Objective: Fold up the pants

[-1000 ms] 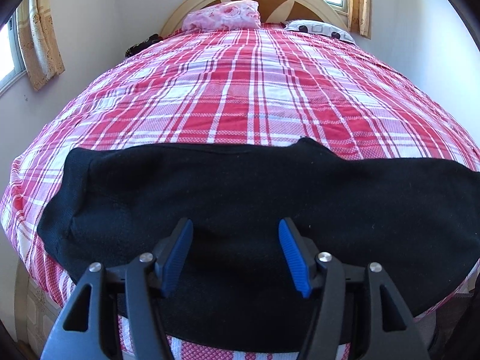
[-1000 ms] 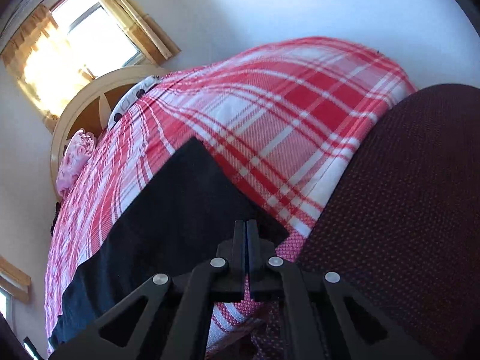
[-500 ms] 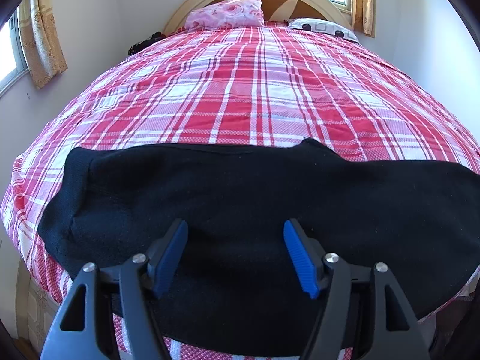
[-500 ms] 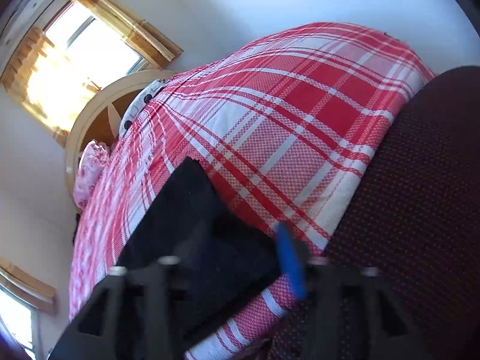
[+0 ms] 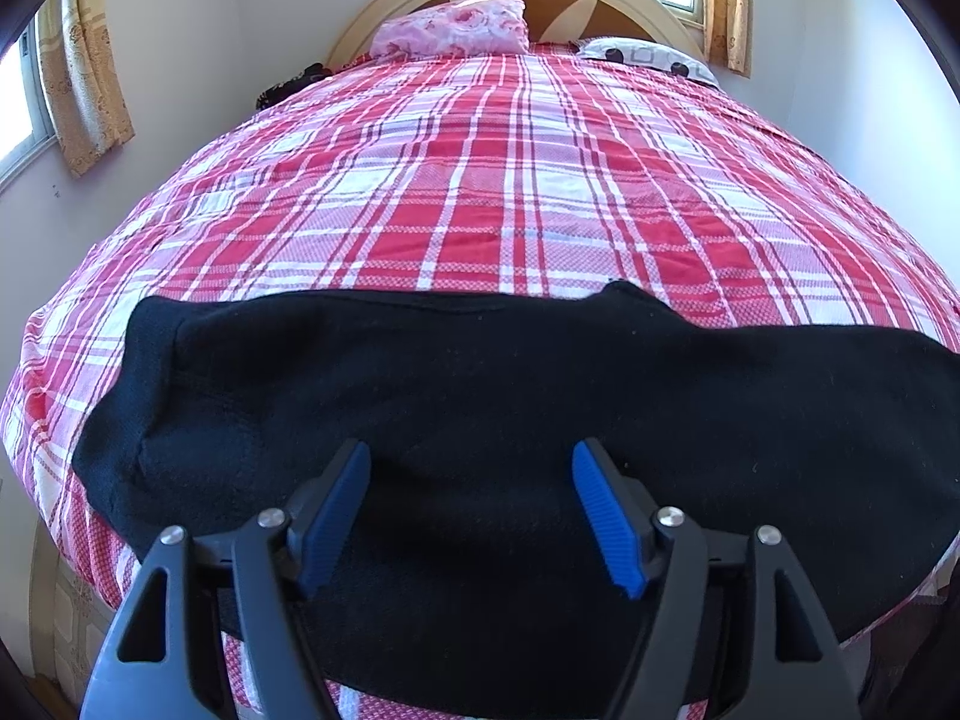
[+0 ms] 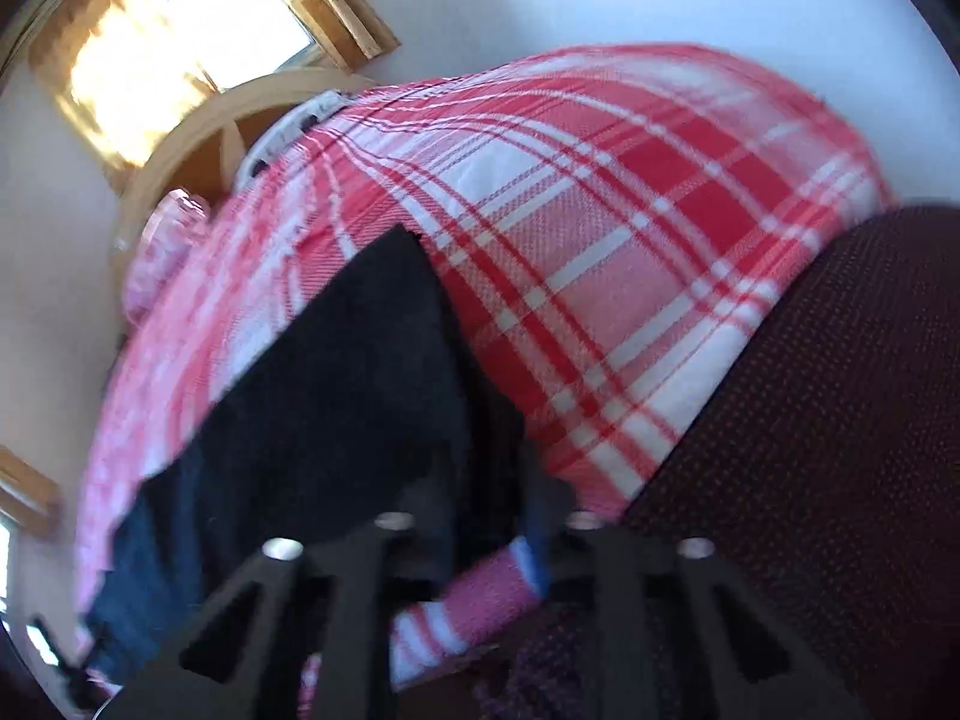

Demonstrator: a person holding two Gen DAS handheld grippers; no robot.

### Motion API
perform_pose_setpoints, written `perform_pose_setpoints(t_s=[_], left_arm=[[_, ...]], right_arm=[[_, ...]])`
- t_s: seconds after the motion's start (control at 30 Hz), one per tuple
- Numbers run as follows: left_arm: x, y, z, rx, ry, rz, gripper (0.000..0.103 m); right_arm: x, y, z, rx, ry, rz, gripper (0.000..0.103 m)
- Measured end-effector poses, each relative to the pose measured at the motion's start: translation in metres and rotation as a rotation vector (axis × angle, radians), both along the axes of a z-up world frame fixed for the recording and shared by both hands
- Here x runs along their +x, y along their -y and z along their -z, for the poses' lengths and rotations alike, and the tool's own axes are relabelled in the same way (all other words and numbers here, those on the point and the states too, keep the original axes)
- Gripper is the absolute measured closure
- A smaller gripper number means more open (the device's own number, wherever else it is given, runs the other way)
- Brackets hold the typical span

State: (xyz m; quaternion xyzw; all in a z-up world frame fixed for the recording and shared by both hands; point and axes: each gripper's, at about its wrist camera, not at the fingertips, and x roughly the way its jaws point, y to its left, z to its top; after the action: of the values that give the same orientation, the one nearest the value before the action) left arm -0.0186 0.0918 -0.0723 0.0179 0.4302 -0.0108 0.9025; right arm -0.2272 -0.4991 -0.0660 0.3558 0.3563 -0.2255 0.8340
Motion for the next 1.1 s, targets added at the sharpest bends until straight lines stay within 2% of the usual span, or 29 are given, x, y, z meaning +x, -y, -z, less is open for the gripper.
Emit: perform_pose_setpoints(t_s=[0.07, 0.13, 0.2, 0.3, 0.37, 0.5, 0.6, 0.67, 0.7, 0.73, 0.77, 0.8, 0.87, 0.93, 0.97, 1.03, 1.1], left_arm=[[-0.001, -0.004, -0.005, -0.021, -0.004, 0.002, 0.030], [-0.002, -0.010, -0.010, -0.054, 0.007, -0.002, 0.030], [-0.002, -0.017, -0.017, -0.076, 0.021, -0.012, 0.030], [-0.003, -0.020, -0.024, -0.086, 0.051, -0.009, 0.030], [-0.005, -0.021, -0.026, -0.093, 0.064, 0.003, 0.030], [-0.004, -0.022, -0.020, -0.101, 0.046, 0.010, 0.030], [-0.006, -0.026, -0.018, -0.117, 0.038, 0.013, 0.030], [-0.008, -0.027, -0.017, -0.116, 0.040, 0.022, 0.030], [-0.008, -0.027, -0.017, -0.109, 0.042, 0.025, 0.030], [-0.008, -0.026, -0.016, -0.103, 0.043, 0.027, 0.030], [-0.008, -0.026, -0.016, -0.096, 0.045, 0.033, 0.030], [-0.008, -0.025, -0.016, -0.093, 0.045, 0.041, 0.030], [-0.006, -0.022, -0.015, -0.102, 0.041, 0.055, 0.030], [-0.005, -0.019, -0.016, -0.114, 0.039, 0.072, 0.030], [-0.006, -0.016, -0.018, -0.119, 0.043, 0.084, 0.030], [-0.008, -0.007, -0.023, -0.129, 0.055, 0.124, 0.030], [-0.011, 0.006, -0.029, -0.159, 0.060, 0.176, 0.030]], right_arm=[[-0.006, 0.000, -0.001, 0.037, 0.032, 0.037, 0.090], [-0.005, -0.014, -0.020, 0.002, 0.081, 0.019, 0.090], [0.006, -0.045, -0.050, -0.052, 0.132, -0.079, 0.090], [0.040, -0.111, -0.091, -0.142, 0.145, -0.277, 0.090], [0.065, -0.160, -0.107, -0.179, 0.142, -0.418, 0.090], [0.113, -0.259, -0.096, -0.248, 0.105, -0.678, 0.090], [0.136, -0.320, -0.060, -0.265, 0.057, -0.799, 0.090], [0.145, -0.352, -0.037, -0.301, 0.036, -0.848, 0.085], [0.148, -0.363, -0.026, -0.316, 0.032, -0.855, 0.074], [0.147, -0.371, -0.018, -0.307, 0.030, -0.867, 0.052], [0.141, -0.373, -0.013, -0.277, 0.071, -0.874, 0.040], [0.132, -0.378, -0.014, -0.243, 0.112, -0.880, 0.023], [0.127, -0.382, -0.015, -0.131, 0.161, -0.916, 0.021], [0.123, -0.384, -0.017, -0.085, 0.168, -0.942, 0.021], [0.119, -0.381, -0.022, -0.074, 0.198, -0.943, 0.021], [0.110, -0.362, -0.036, -0.072, 0.264, -0.892, 0.021], [0.104, -0.332, -0.050, -0.089, 0.305, -0.791, 0.023]])
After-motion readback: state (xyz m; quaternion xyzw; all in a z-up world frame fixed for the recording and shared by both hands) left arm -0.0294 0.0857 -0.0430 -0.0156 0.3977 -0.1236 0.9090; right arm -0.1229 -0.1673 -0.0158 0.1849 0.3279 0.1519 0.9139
